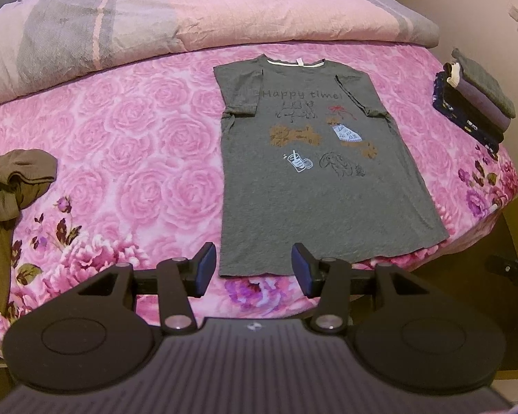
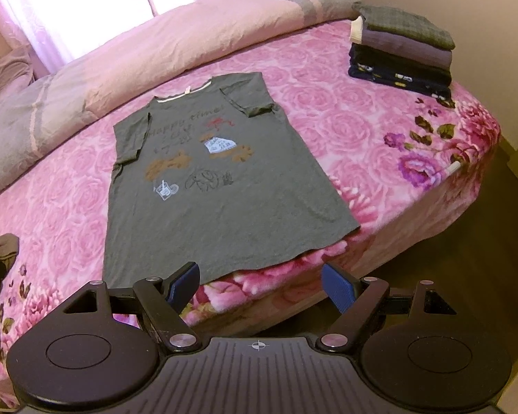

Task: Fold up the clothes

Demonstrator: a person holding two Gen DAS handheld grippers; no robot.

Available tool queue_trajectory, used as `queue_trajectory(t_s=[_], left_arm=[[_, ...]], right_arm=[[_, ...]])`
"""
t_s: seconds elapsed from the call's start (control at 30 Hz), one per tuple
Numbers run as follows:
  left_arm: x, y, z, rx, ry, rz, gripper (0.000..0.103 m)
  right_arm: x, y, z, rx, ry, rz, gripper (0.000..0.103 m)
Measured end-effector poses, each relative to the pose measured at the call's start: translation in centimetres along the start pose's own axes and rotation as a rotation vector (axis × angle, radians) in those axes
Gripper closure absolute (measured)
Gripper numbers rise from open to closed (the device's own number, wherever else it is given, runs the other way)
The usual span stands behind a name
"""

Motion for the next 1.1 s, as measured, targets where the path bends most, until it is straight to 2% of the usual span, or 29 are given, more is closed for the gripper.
queue_trajectory(t_s=[0.2, 0.47, 0.87, 1.0, 1.1], left_arm=[[-0.7, 1.4, -0.2, -0.034, -0.059, -0.002, 0.059], [-0.3, 3.6, 1.1, -0.049, -0.170, -0.018, 0.059], [7.0, 9.8, 4.2, -0.008, -0.300, -0.003, 0.059], [8.1, 12.2, 2.8, -0.043, -0.361, 0.006, 0.059], [7.5, 13.6, 1.4, -0.076, -0.368, 0.033, 0.059]], right_arm=[[0.3, 1.6, 0.1, -0.040, 0.003, 0.028, 0.022], [2.5, 4.4, 2.4, -0.096, -0.029, 0.051, 0.022], [11.8, 11.5, 10.2, -0.167, -0.102, 0.087, 0.022], [14.4, 15.5, 10.8, -0.228, -0.148, 0.101, 0.022], [15.8, 17.9, 10.5, -0.262, -0.145, 0.127, 0.022]])
Point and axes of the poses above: each gripper's, at about its wrist camera, not at the fingertips, and y roughly the way its jaws point, x to its right, z to its top, the point moved 4 cm from there along y, roughly the way its jaws point, and after that the axes turned 7 degrees about -y, right-handed, at the moved point
